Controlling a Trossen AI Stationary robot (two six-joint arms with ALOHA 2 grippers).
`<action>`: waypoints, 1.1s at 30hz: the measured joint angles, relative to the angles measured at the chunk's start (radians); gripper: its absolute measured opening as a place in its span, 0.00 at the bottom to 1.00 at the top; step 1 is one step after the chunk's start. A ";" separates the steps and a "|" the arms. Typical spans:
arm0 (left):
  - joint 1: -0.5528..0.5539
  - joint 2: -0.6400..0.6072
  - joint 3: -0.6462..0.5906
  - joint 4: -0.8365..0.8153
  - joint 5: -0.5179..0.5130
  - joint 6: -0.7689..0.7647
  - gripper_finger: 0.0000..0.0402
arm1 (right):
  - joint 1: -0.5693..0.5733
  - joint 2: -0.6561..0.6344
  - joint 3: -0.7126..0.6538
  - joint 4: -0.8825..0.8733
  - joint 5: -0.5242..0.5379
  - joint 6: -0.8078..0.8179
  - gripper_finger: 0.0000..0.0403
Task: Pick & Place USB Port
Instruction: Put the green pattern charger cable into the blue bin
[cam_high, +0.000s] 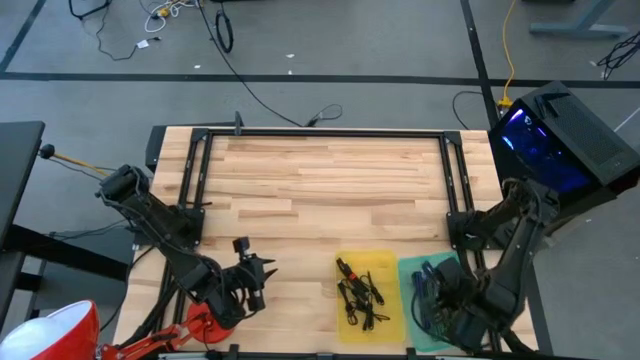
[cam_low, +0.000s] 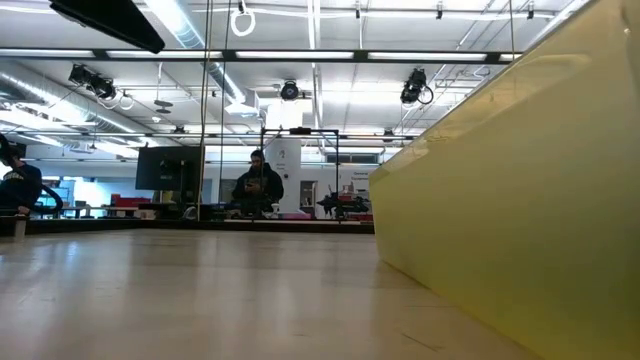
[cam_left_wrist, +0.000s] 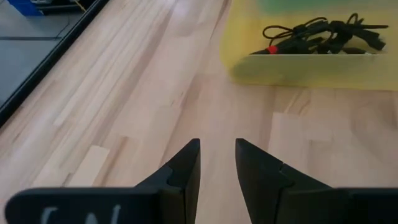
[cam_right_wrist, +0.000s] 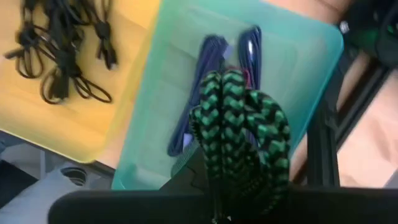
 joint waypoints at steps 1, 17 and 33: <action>0.000 0.000 0.000 0.000 0.000 -0.003 0.26 | 0.011 0.004 0.000 -0.001 -0.007 0.018 0.04; -0.012 0.000 0.000 0.006 0.000 -0.039 0.26 | 0.043 0.079 0.000 0.034 -0.012 0.046 0.04; -0.034 0.001 0.000 0.010 0.001 -0.082 0.26 | 0.042 0.041 -0.256 0.231 -0.060 0.049 0.09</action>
